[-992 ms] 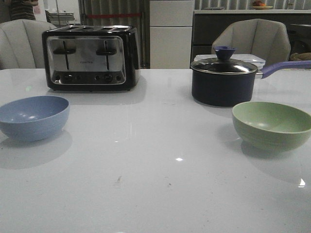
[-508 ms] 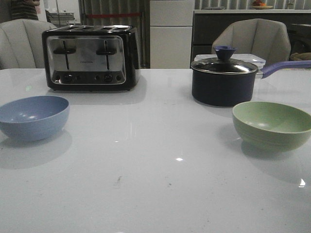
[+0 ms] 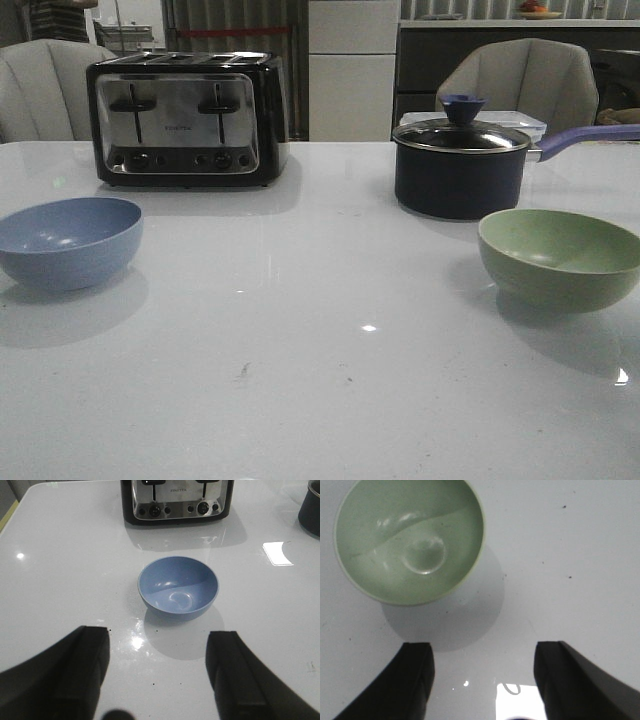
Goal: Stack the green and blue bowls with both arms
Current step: 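Lower the right gripper onto the rim of the pale green bowl and grasp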
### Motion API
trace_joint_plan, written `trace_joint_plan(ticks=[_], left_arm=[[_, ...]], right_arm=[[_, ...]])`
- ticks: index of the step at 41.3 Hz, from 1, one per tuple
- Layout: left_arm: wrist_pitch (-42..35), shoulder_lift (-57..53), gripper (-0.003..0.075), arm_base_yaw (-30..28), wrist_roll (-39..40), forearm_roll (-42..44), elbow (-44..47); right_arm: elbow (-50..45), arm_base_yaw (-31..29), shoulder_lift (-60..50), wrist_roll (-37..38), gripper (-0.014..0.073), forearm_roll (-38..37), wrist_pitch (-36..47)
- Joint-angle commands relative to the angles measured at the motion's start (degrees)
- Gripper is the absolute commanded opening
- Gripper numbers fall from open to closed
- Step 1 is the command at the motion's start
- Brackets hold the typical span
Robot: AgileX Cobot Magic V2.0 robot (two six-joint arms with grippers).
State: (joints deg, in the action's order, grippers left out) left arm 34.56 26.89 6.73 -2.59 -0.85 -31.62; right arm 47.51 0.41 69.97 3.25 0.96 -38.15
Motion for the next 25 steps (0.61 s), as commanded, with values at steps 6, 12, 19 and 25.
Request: trace_joint_plan(ticks=[6, 12, 19, 25], left_arm=[[-4.82, 0.61, 0.043, 0.42, 0.26, -0.34, -1.64], [-4.82, 0.61, 0.0414, 0.42, 0.26, -0.34, -1.64], [-4.82, 0.61, 0.0412, 0.42, 0.26, -0.34, -1.64], [-4.82, 0.61, 0.0412, 0.42, 0.26, -0.34, -1.64]], right_arm=[[10.53, -0.22, 11.07, -0.51, 0.0539, 0.15, 2.92], [15.82, -0.22, 18.5, -0.51, 0.0539, -0.46, 2.73], [22.33, -0.22, 27.0, -0.56, 0.0539, -2.7, 0.87], [26.3, -0.22, 32.61, -1.16, 0.0539, -2.7, -0.25]])
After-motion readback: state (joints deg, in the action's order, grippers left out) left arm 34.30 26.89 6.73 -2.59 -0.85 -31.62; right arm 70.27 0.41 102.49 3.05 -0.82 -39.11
